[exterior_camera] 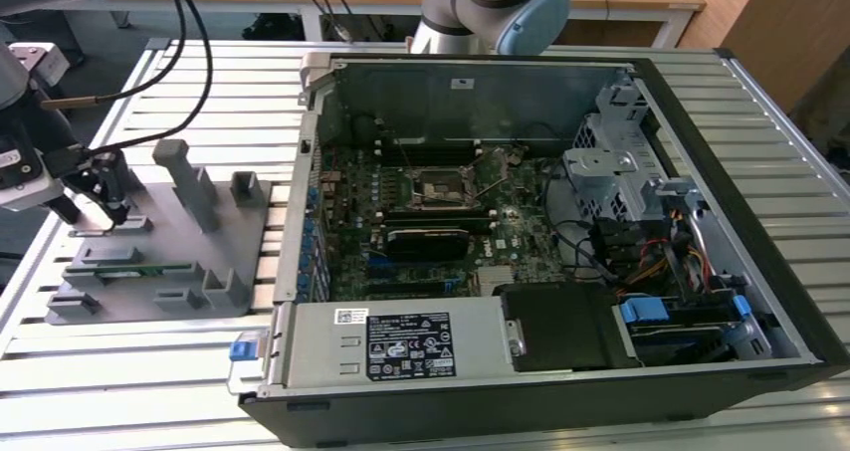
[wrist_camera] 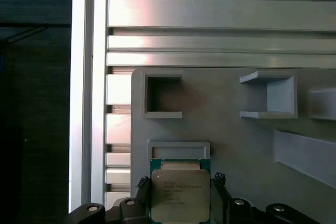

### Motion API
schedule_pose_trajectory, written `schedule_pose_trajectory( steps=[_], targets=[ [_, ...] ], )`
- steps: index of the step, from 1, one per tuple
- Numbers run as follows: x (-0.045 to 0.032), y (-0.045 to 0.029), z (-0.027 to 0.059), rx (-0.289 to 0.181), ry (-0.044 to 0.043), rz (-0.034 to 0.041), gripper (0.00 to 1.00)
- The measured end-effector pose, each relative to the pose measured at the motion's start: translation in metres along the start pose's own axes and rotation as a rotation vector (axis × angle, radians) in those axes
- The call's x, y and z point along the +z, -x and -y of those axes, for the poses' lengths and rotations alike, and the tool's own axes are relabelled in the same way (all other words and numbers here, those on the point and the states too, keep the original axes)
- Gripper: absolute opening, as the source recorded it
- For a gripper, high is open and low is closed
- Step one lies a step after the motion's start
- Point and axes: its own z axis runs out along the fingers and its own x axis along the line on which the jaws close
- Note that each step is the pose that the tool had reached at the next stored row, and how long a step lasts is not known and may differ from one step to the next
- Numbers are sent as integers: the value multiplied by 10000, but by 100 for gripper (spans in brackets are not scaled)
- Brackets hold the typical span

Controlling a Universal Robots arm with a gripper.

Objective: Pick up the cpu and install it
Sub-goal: 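Pick up the cpu and move it towards the insertion slot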

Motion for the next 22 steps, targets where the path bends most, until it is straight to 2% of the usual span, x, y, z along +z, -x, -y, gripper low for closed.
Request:
schedule_pose_trajectory(
  steps=[22],
  targets=[
    [-58,1,-1,0,0,0,54]
  ],
)
